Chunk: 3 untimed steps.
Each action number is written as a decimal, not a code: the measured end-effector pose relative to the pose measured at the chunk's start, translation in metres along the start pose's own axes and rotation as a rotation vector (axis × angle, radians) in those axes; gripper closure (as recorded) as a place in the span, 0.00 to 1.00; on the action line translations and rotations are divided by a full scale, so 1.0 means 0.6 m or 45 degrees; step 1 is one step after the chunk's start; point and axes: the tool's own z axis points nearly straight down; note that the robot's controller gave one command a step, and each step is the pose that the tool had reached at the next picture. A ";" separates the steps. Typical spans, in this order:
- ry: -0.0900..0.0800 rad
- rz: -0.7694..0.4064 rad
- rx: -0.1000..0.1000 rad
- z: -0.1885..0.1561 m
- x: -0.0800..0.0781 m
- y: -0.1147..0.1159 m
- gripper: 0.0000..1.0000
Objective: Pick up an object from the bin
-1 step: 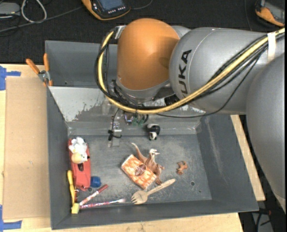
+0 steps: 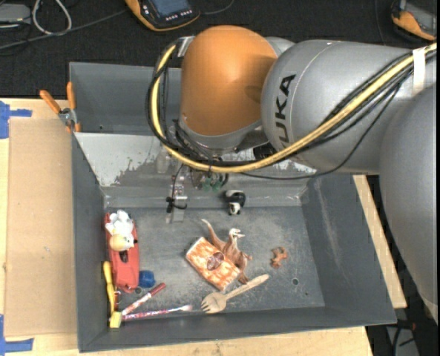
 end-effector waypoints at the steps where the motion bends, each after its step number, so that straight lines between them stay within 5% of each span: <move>1: -0.003 -0.038 -0.001 0.102 0.023 -0.045 0.00; 2: -0.008 -0.042 -0.004 0.145 0.040 -0.140 0.00; 3: -0.002 0.019 -0.004 0.201 0.097 -0.166 0.00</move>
Offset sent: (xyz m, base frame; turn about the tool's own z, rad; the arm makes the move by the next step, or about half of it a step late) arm -0.0238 -0.0840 -0.0850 -0.0339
